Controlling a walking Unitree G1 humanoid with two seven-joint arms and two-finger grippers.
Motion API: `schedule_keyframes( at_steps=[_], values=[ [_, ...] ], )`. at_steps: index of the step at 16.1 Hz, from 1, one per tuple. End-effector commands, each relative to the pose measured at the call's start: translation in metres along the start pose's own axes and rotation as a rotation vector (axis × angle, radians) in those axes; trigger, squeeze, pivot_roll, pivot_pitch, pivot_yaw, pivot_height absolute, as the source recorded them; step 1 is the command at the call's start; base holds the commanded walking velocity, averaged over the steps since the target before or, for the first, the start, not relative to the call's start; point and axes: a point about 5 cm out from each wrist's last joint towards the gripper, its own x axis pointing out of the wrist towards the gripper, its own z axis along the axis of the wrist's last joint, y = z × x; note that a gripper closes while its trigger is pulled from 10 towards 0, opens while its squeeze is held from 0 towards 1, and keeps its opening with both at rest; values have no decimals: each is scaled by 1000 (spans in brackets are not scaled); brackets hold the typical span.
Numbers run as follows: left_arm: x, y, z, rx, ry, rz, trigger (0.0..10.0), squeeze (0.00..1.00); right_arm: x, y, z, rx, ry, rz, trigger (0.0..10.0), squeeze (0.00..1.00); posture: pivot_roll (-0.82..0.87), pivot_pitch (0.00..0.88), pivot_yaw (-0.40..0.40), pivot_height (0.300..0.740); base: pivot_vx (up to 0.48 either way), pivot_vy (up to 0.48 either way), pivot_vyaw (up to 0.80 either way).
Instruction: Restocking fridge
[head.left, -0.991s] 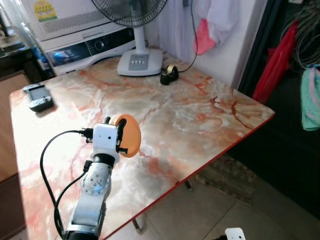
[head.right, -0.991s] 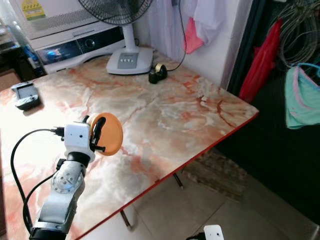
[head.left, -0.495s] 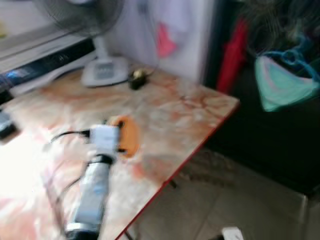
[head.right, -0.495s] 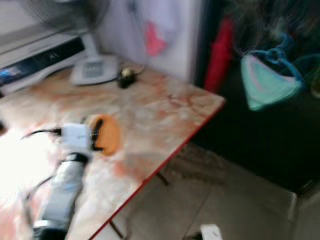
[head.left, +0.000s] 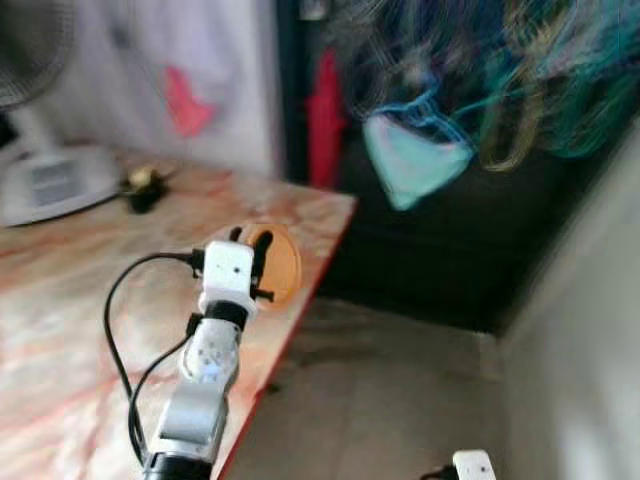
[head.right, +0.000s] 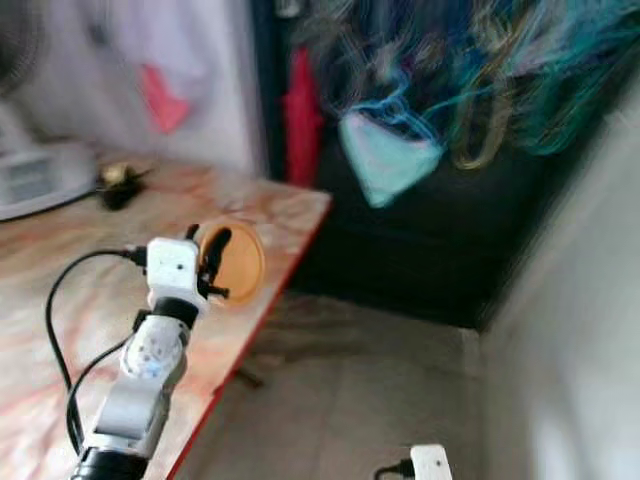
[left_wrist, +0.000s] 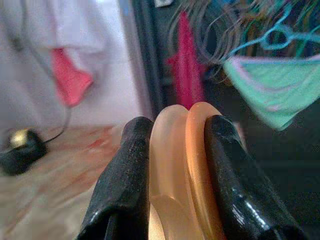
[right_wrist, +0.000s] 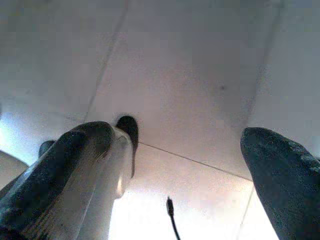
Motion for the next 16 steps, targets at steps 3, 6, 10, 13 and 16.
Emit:
schedule_keyframes(
  at_steps=[3, 6, 10, 13, 16],
  values=[
    [4, 5, 6, -32, -29, 33, 10000, 0, 0, 3, -2, -4, 10, 9, 10000, 0, -75, 0, 6, 740, 0, 0, -800],
    [3, 6, 5, -43, -30, 44, 10000, 0, 0, 3, -2, -15, 14, 11, 10000, 0, -75, 0, -14, 740, 0, 0, -800],
    [8, 12, 7, -33, -44, 58, 10000, 0, 2, 7, 4, -28, -2, 25, 10000, 0, -74, 0, -20, 740, 0, 0, -800],
    [12, 13, 8, -37, -50, 46, 10000, 0, 3, 12, 10, -13, -17, 20, 10000, 0, -68, 0, -5, 740, 0, 0, -800],
    [13, 16, 10, -25, -56, 53, 10000, 0, 4, 14, 11, -22, -8, 28, 10000, 0, -29, 0, -35, 740, 0, 0, -800]
  ],
)
